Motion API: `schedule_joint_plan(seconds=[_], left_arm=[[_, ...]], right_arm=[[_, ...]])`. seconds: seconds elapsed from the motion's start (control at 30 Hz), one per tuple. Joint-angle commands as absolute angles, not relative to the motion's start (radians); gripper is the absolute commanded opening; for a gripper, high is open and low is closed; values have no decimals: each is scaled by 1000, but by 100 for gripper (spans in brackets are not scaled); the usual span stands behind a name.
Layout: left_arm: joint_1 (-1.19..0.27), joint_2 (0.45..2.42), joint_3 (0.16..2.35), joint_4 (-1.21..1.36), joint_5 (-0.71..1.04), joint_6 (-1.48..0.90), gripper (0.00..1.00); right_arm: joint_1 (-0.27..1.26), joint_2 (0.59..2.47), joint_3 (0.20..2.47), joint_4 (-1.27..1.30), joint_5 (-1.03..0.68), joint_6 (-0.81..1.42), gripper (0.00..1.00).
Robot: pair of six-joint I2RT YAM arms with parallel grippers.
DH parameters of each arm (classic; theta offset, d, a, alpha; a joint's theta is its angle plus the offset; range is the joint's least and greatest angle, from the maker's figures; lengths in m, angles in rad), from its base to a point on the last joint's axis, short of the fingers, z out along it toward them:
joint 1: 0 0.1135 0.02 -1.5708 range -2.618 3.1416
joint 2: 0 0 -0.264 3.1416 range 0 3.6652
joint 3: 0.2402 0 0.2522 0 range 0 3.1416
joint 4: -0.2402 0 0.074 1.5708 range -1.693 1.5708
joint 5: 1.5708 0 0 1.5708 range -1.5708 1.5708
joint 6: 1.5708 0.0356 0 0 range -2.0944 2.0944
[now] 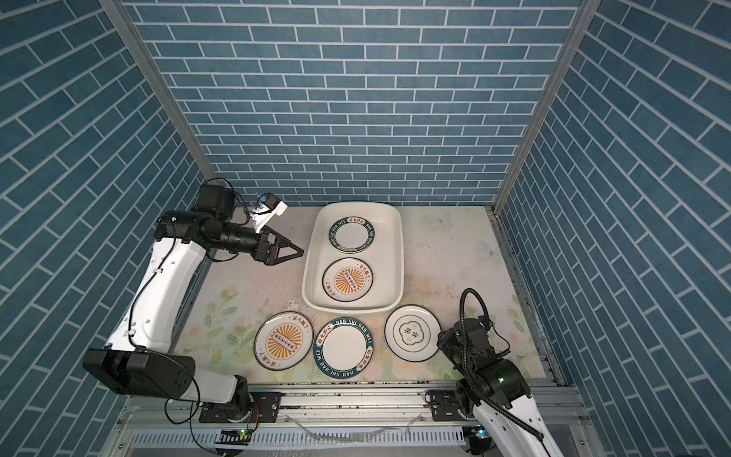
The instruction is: Place the plates into the plastic bin on the countertop
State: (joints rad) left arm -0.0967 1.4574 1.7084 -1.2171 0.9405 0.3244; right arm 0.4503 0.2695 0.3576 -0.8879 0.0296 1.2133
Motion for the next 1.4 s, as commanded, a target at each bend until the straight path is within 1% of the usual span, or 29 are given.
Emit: schedule_joint_plan(seconds=[0.0, 0.17, 0.47, 0.67, 0.83, 0.87, 1.37], left_arm=[[-100, 1449, 1705, -1215, 953, 318, 100], [-100, 1442, 1698, -1215, 950, 319, 99], [-101, 1433, 1689, -1209, 949, 316, 99], [-101, 1429, 1684, -1200, 956, 312, 100], [-101, 1430, 1671, -1191, 956, 311, 100], [-101, 1430, 1671, -1190, 956, 310, 99], [-101, 1420, 1653, -1178, 953, 307, 100]], right_arm=[[448, 246, 320, -868, 3, 1288, 48], [446, 264, 299, -828, -17, 1297, 48], [441, 413, 310, -780, -68, 1292, 48], [434, 417, 316, -827, -60, 1299, 48], [430, 419, 270, -766, -81, 1317, 47], [429, 419, 263, -753, -113, 1319, 47], [413, 411, 203, -697, -137, 1331, 42]])
